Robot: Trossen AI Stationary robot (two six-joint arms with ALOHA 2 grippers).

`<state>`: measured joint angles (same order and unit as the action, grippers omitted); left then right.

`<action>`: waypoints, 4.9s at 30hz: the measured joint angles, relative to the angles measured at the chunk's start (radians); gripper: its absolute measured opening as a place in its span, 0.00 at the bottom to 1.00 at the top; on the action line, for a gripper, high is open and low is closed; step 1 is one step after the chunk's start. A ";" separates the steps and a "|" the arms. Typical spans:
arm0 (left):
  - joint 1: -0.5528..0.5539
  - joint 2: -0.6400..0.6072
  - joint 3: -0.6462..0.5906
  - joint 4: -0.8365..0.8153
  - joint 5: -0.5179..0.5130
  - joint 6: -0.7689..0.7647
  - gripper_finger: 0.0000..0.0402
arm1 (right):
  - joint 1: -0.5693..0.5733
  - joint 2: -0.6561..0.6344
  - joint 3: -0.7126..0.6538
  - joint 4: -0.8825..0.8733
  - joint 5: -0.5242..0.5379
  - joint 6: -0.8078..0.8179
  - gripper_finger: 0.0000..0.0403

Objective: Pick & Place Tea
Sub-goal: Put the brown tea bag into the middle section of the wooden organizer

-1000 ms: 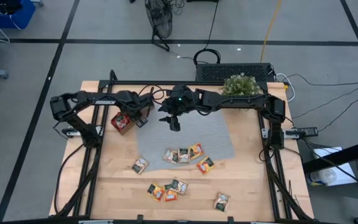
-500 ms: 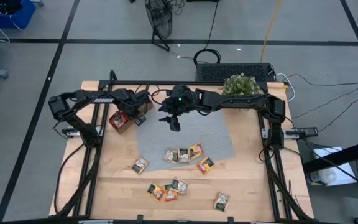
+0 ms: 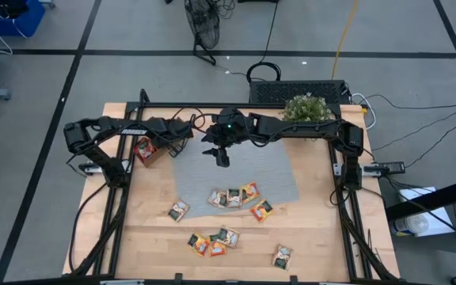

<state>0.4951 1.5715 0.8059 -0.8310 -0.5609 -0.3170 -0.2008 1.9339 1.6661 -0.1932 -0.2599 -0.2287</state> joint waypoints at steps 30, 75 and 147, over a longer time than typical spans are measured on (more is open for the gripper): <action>-0.422 -0.598 -0.072 0.343 0.057 0.121 0.09 | 0.260 -0.051 -0.128 -0.265 0.000 -0.132 0.50; -0.435 -0.708 -0.256 0.605 0.121 0.043 0.30 | 0.479 0.051 -0.474 -0.042 0.562 0.268 0.05; -0.334 -0.389 -0.254 1.089 0.517 -0.105 0.35 | 0.358 -0.002 -0.429 0.558 0.969 -0.733 0.01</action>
<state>0.1616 1.1824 0.5514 0.2584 -0.0442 -0.4222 0.1570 1.9324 1.2369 0.3643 0.7086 -0.9621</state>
